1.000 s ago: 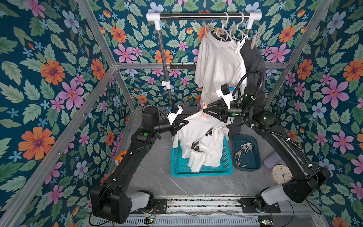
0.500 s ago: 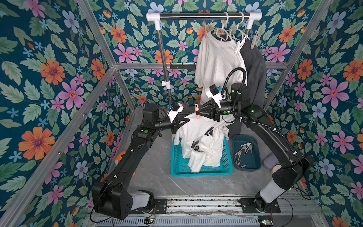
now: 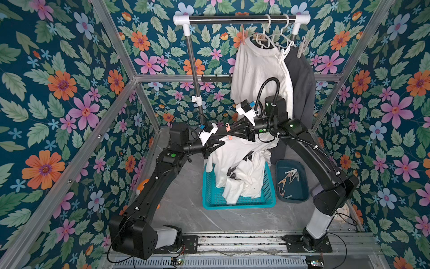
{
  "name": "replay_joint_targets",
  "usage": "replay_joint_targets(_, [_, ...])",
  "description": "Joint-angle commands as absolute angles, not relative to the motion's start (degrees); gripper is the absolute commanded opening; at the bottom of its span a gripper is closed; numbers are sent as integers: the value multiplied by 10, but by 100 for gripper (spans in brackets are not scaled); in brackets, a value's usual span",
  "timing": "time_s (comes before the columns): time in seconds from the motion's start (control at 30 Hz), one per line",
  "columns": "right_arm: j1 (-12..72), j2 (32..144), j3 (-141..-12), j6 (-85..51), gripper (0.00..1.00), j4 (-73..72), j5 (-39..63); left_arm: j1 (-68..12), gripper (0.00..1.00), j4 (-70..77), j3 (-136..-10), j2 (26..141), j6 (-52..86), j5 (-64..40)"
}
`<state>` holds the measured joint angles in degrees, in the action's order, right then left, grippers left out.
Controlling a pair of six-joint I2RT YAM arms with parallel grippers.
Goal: Use clothespins to secure the t-shirt on both sides of the hanger
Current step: Clamp the T-shirt on the hanger.
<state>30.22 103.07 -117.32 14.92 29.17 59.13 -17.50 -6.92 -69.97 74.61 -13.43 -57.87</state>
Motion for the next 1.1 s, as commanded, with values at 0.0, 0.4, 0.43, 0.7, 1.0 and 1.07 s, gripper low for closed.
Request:
replay_joint_targets(0.0, [305,1039,-1184,184,0,319,585,-175,0,-56,-702,741,-140,-594])
replay_joint_targets(0.4, [322,1061,-1205,229,0,349,529,-175,0,-52,-700,734,-144,-593])
replay_joint_targets(0.43, [322,1058,-1197,227,0,337,522,-174,0,-52,-699,732,-147,-595])
replay_joint_targets(0.7, [321,1044,-1183,220,0,303,510,-175,0,-52,-693,729,-148,-591])
replay_joint_targets(1.0, [323,1041,-1183,212,0,277,512,-176,0,-55,-697,738,-145,-591])
replay_joint_targets(1.07, [323,1050,-1192,216,0,287,508,-176,0,-56,-699,737,-147,-592])
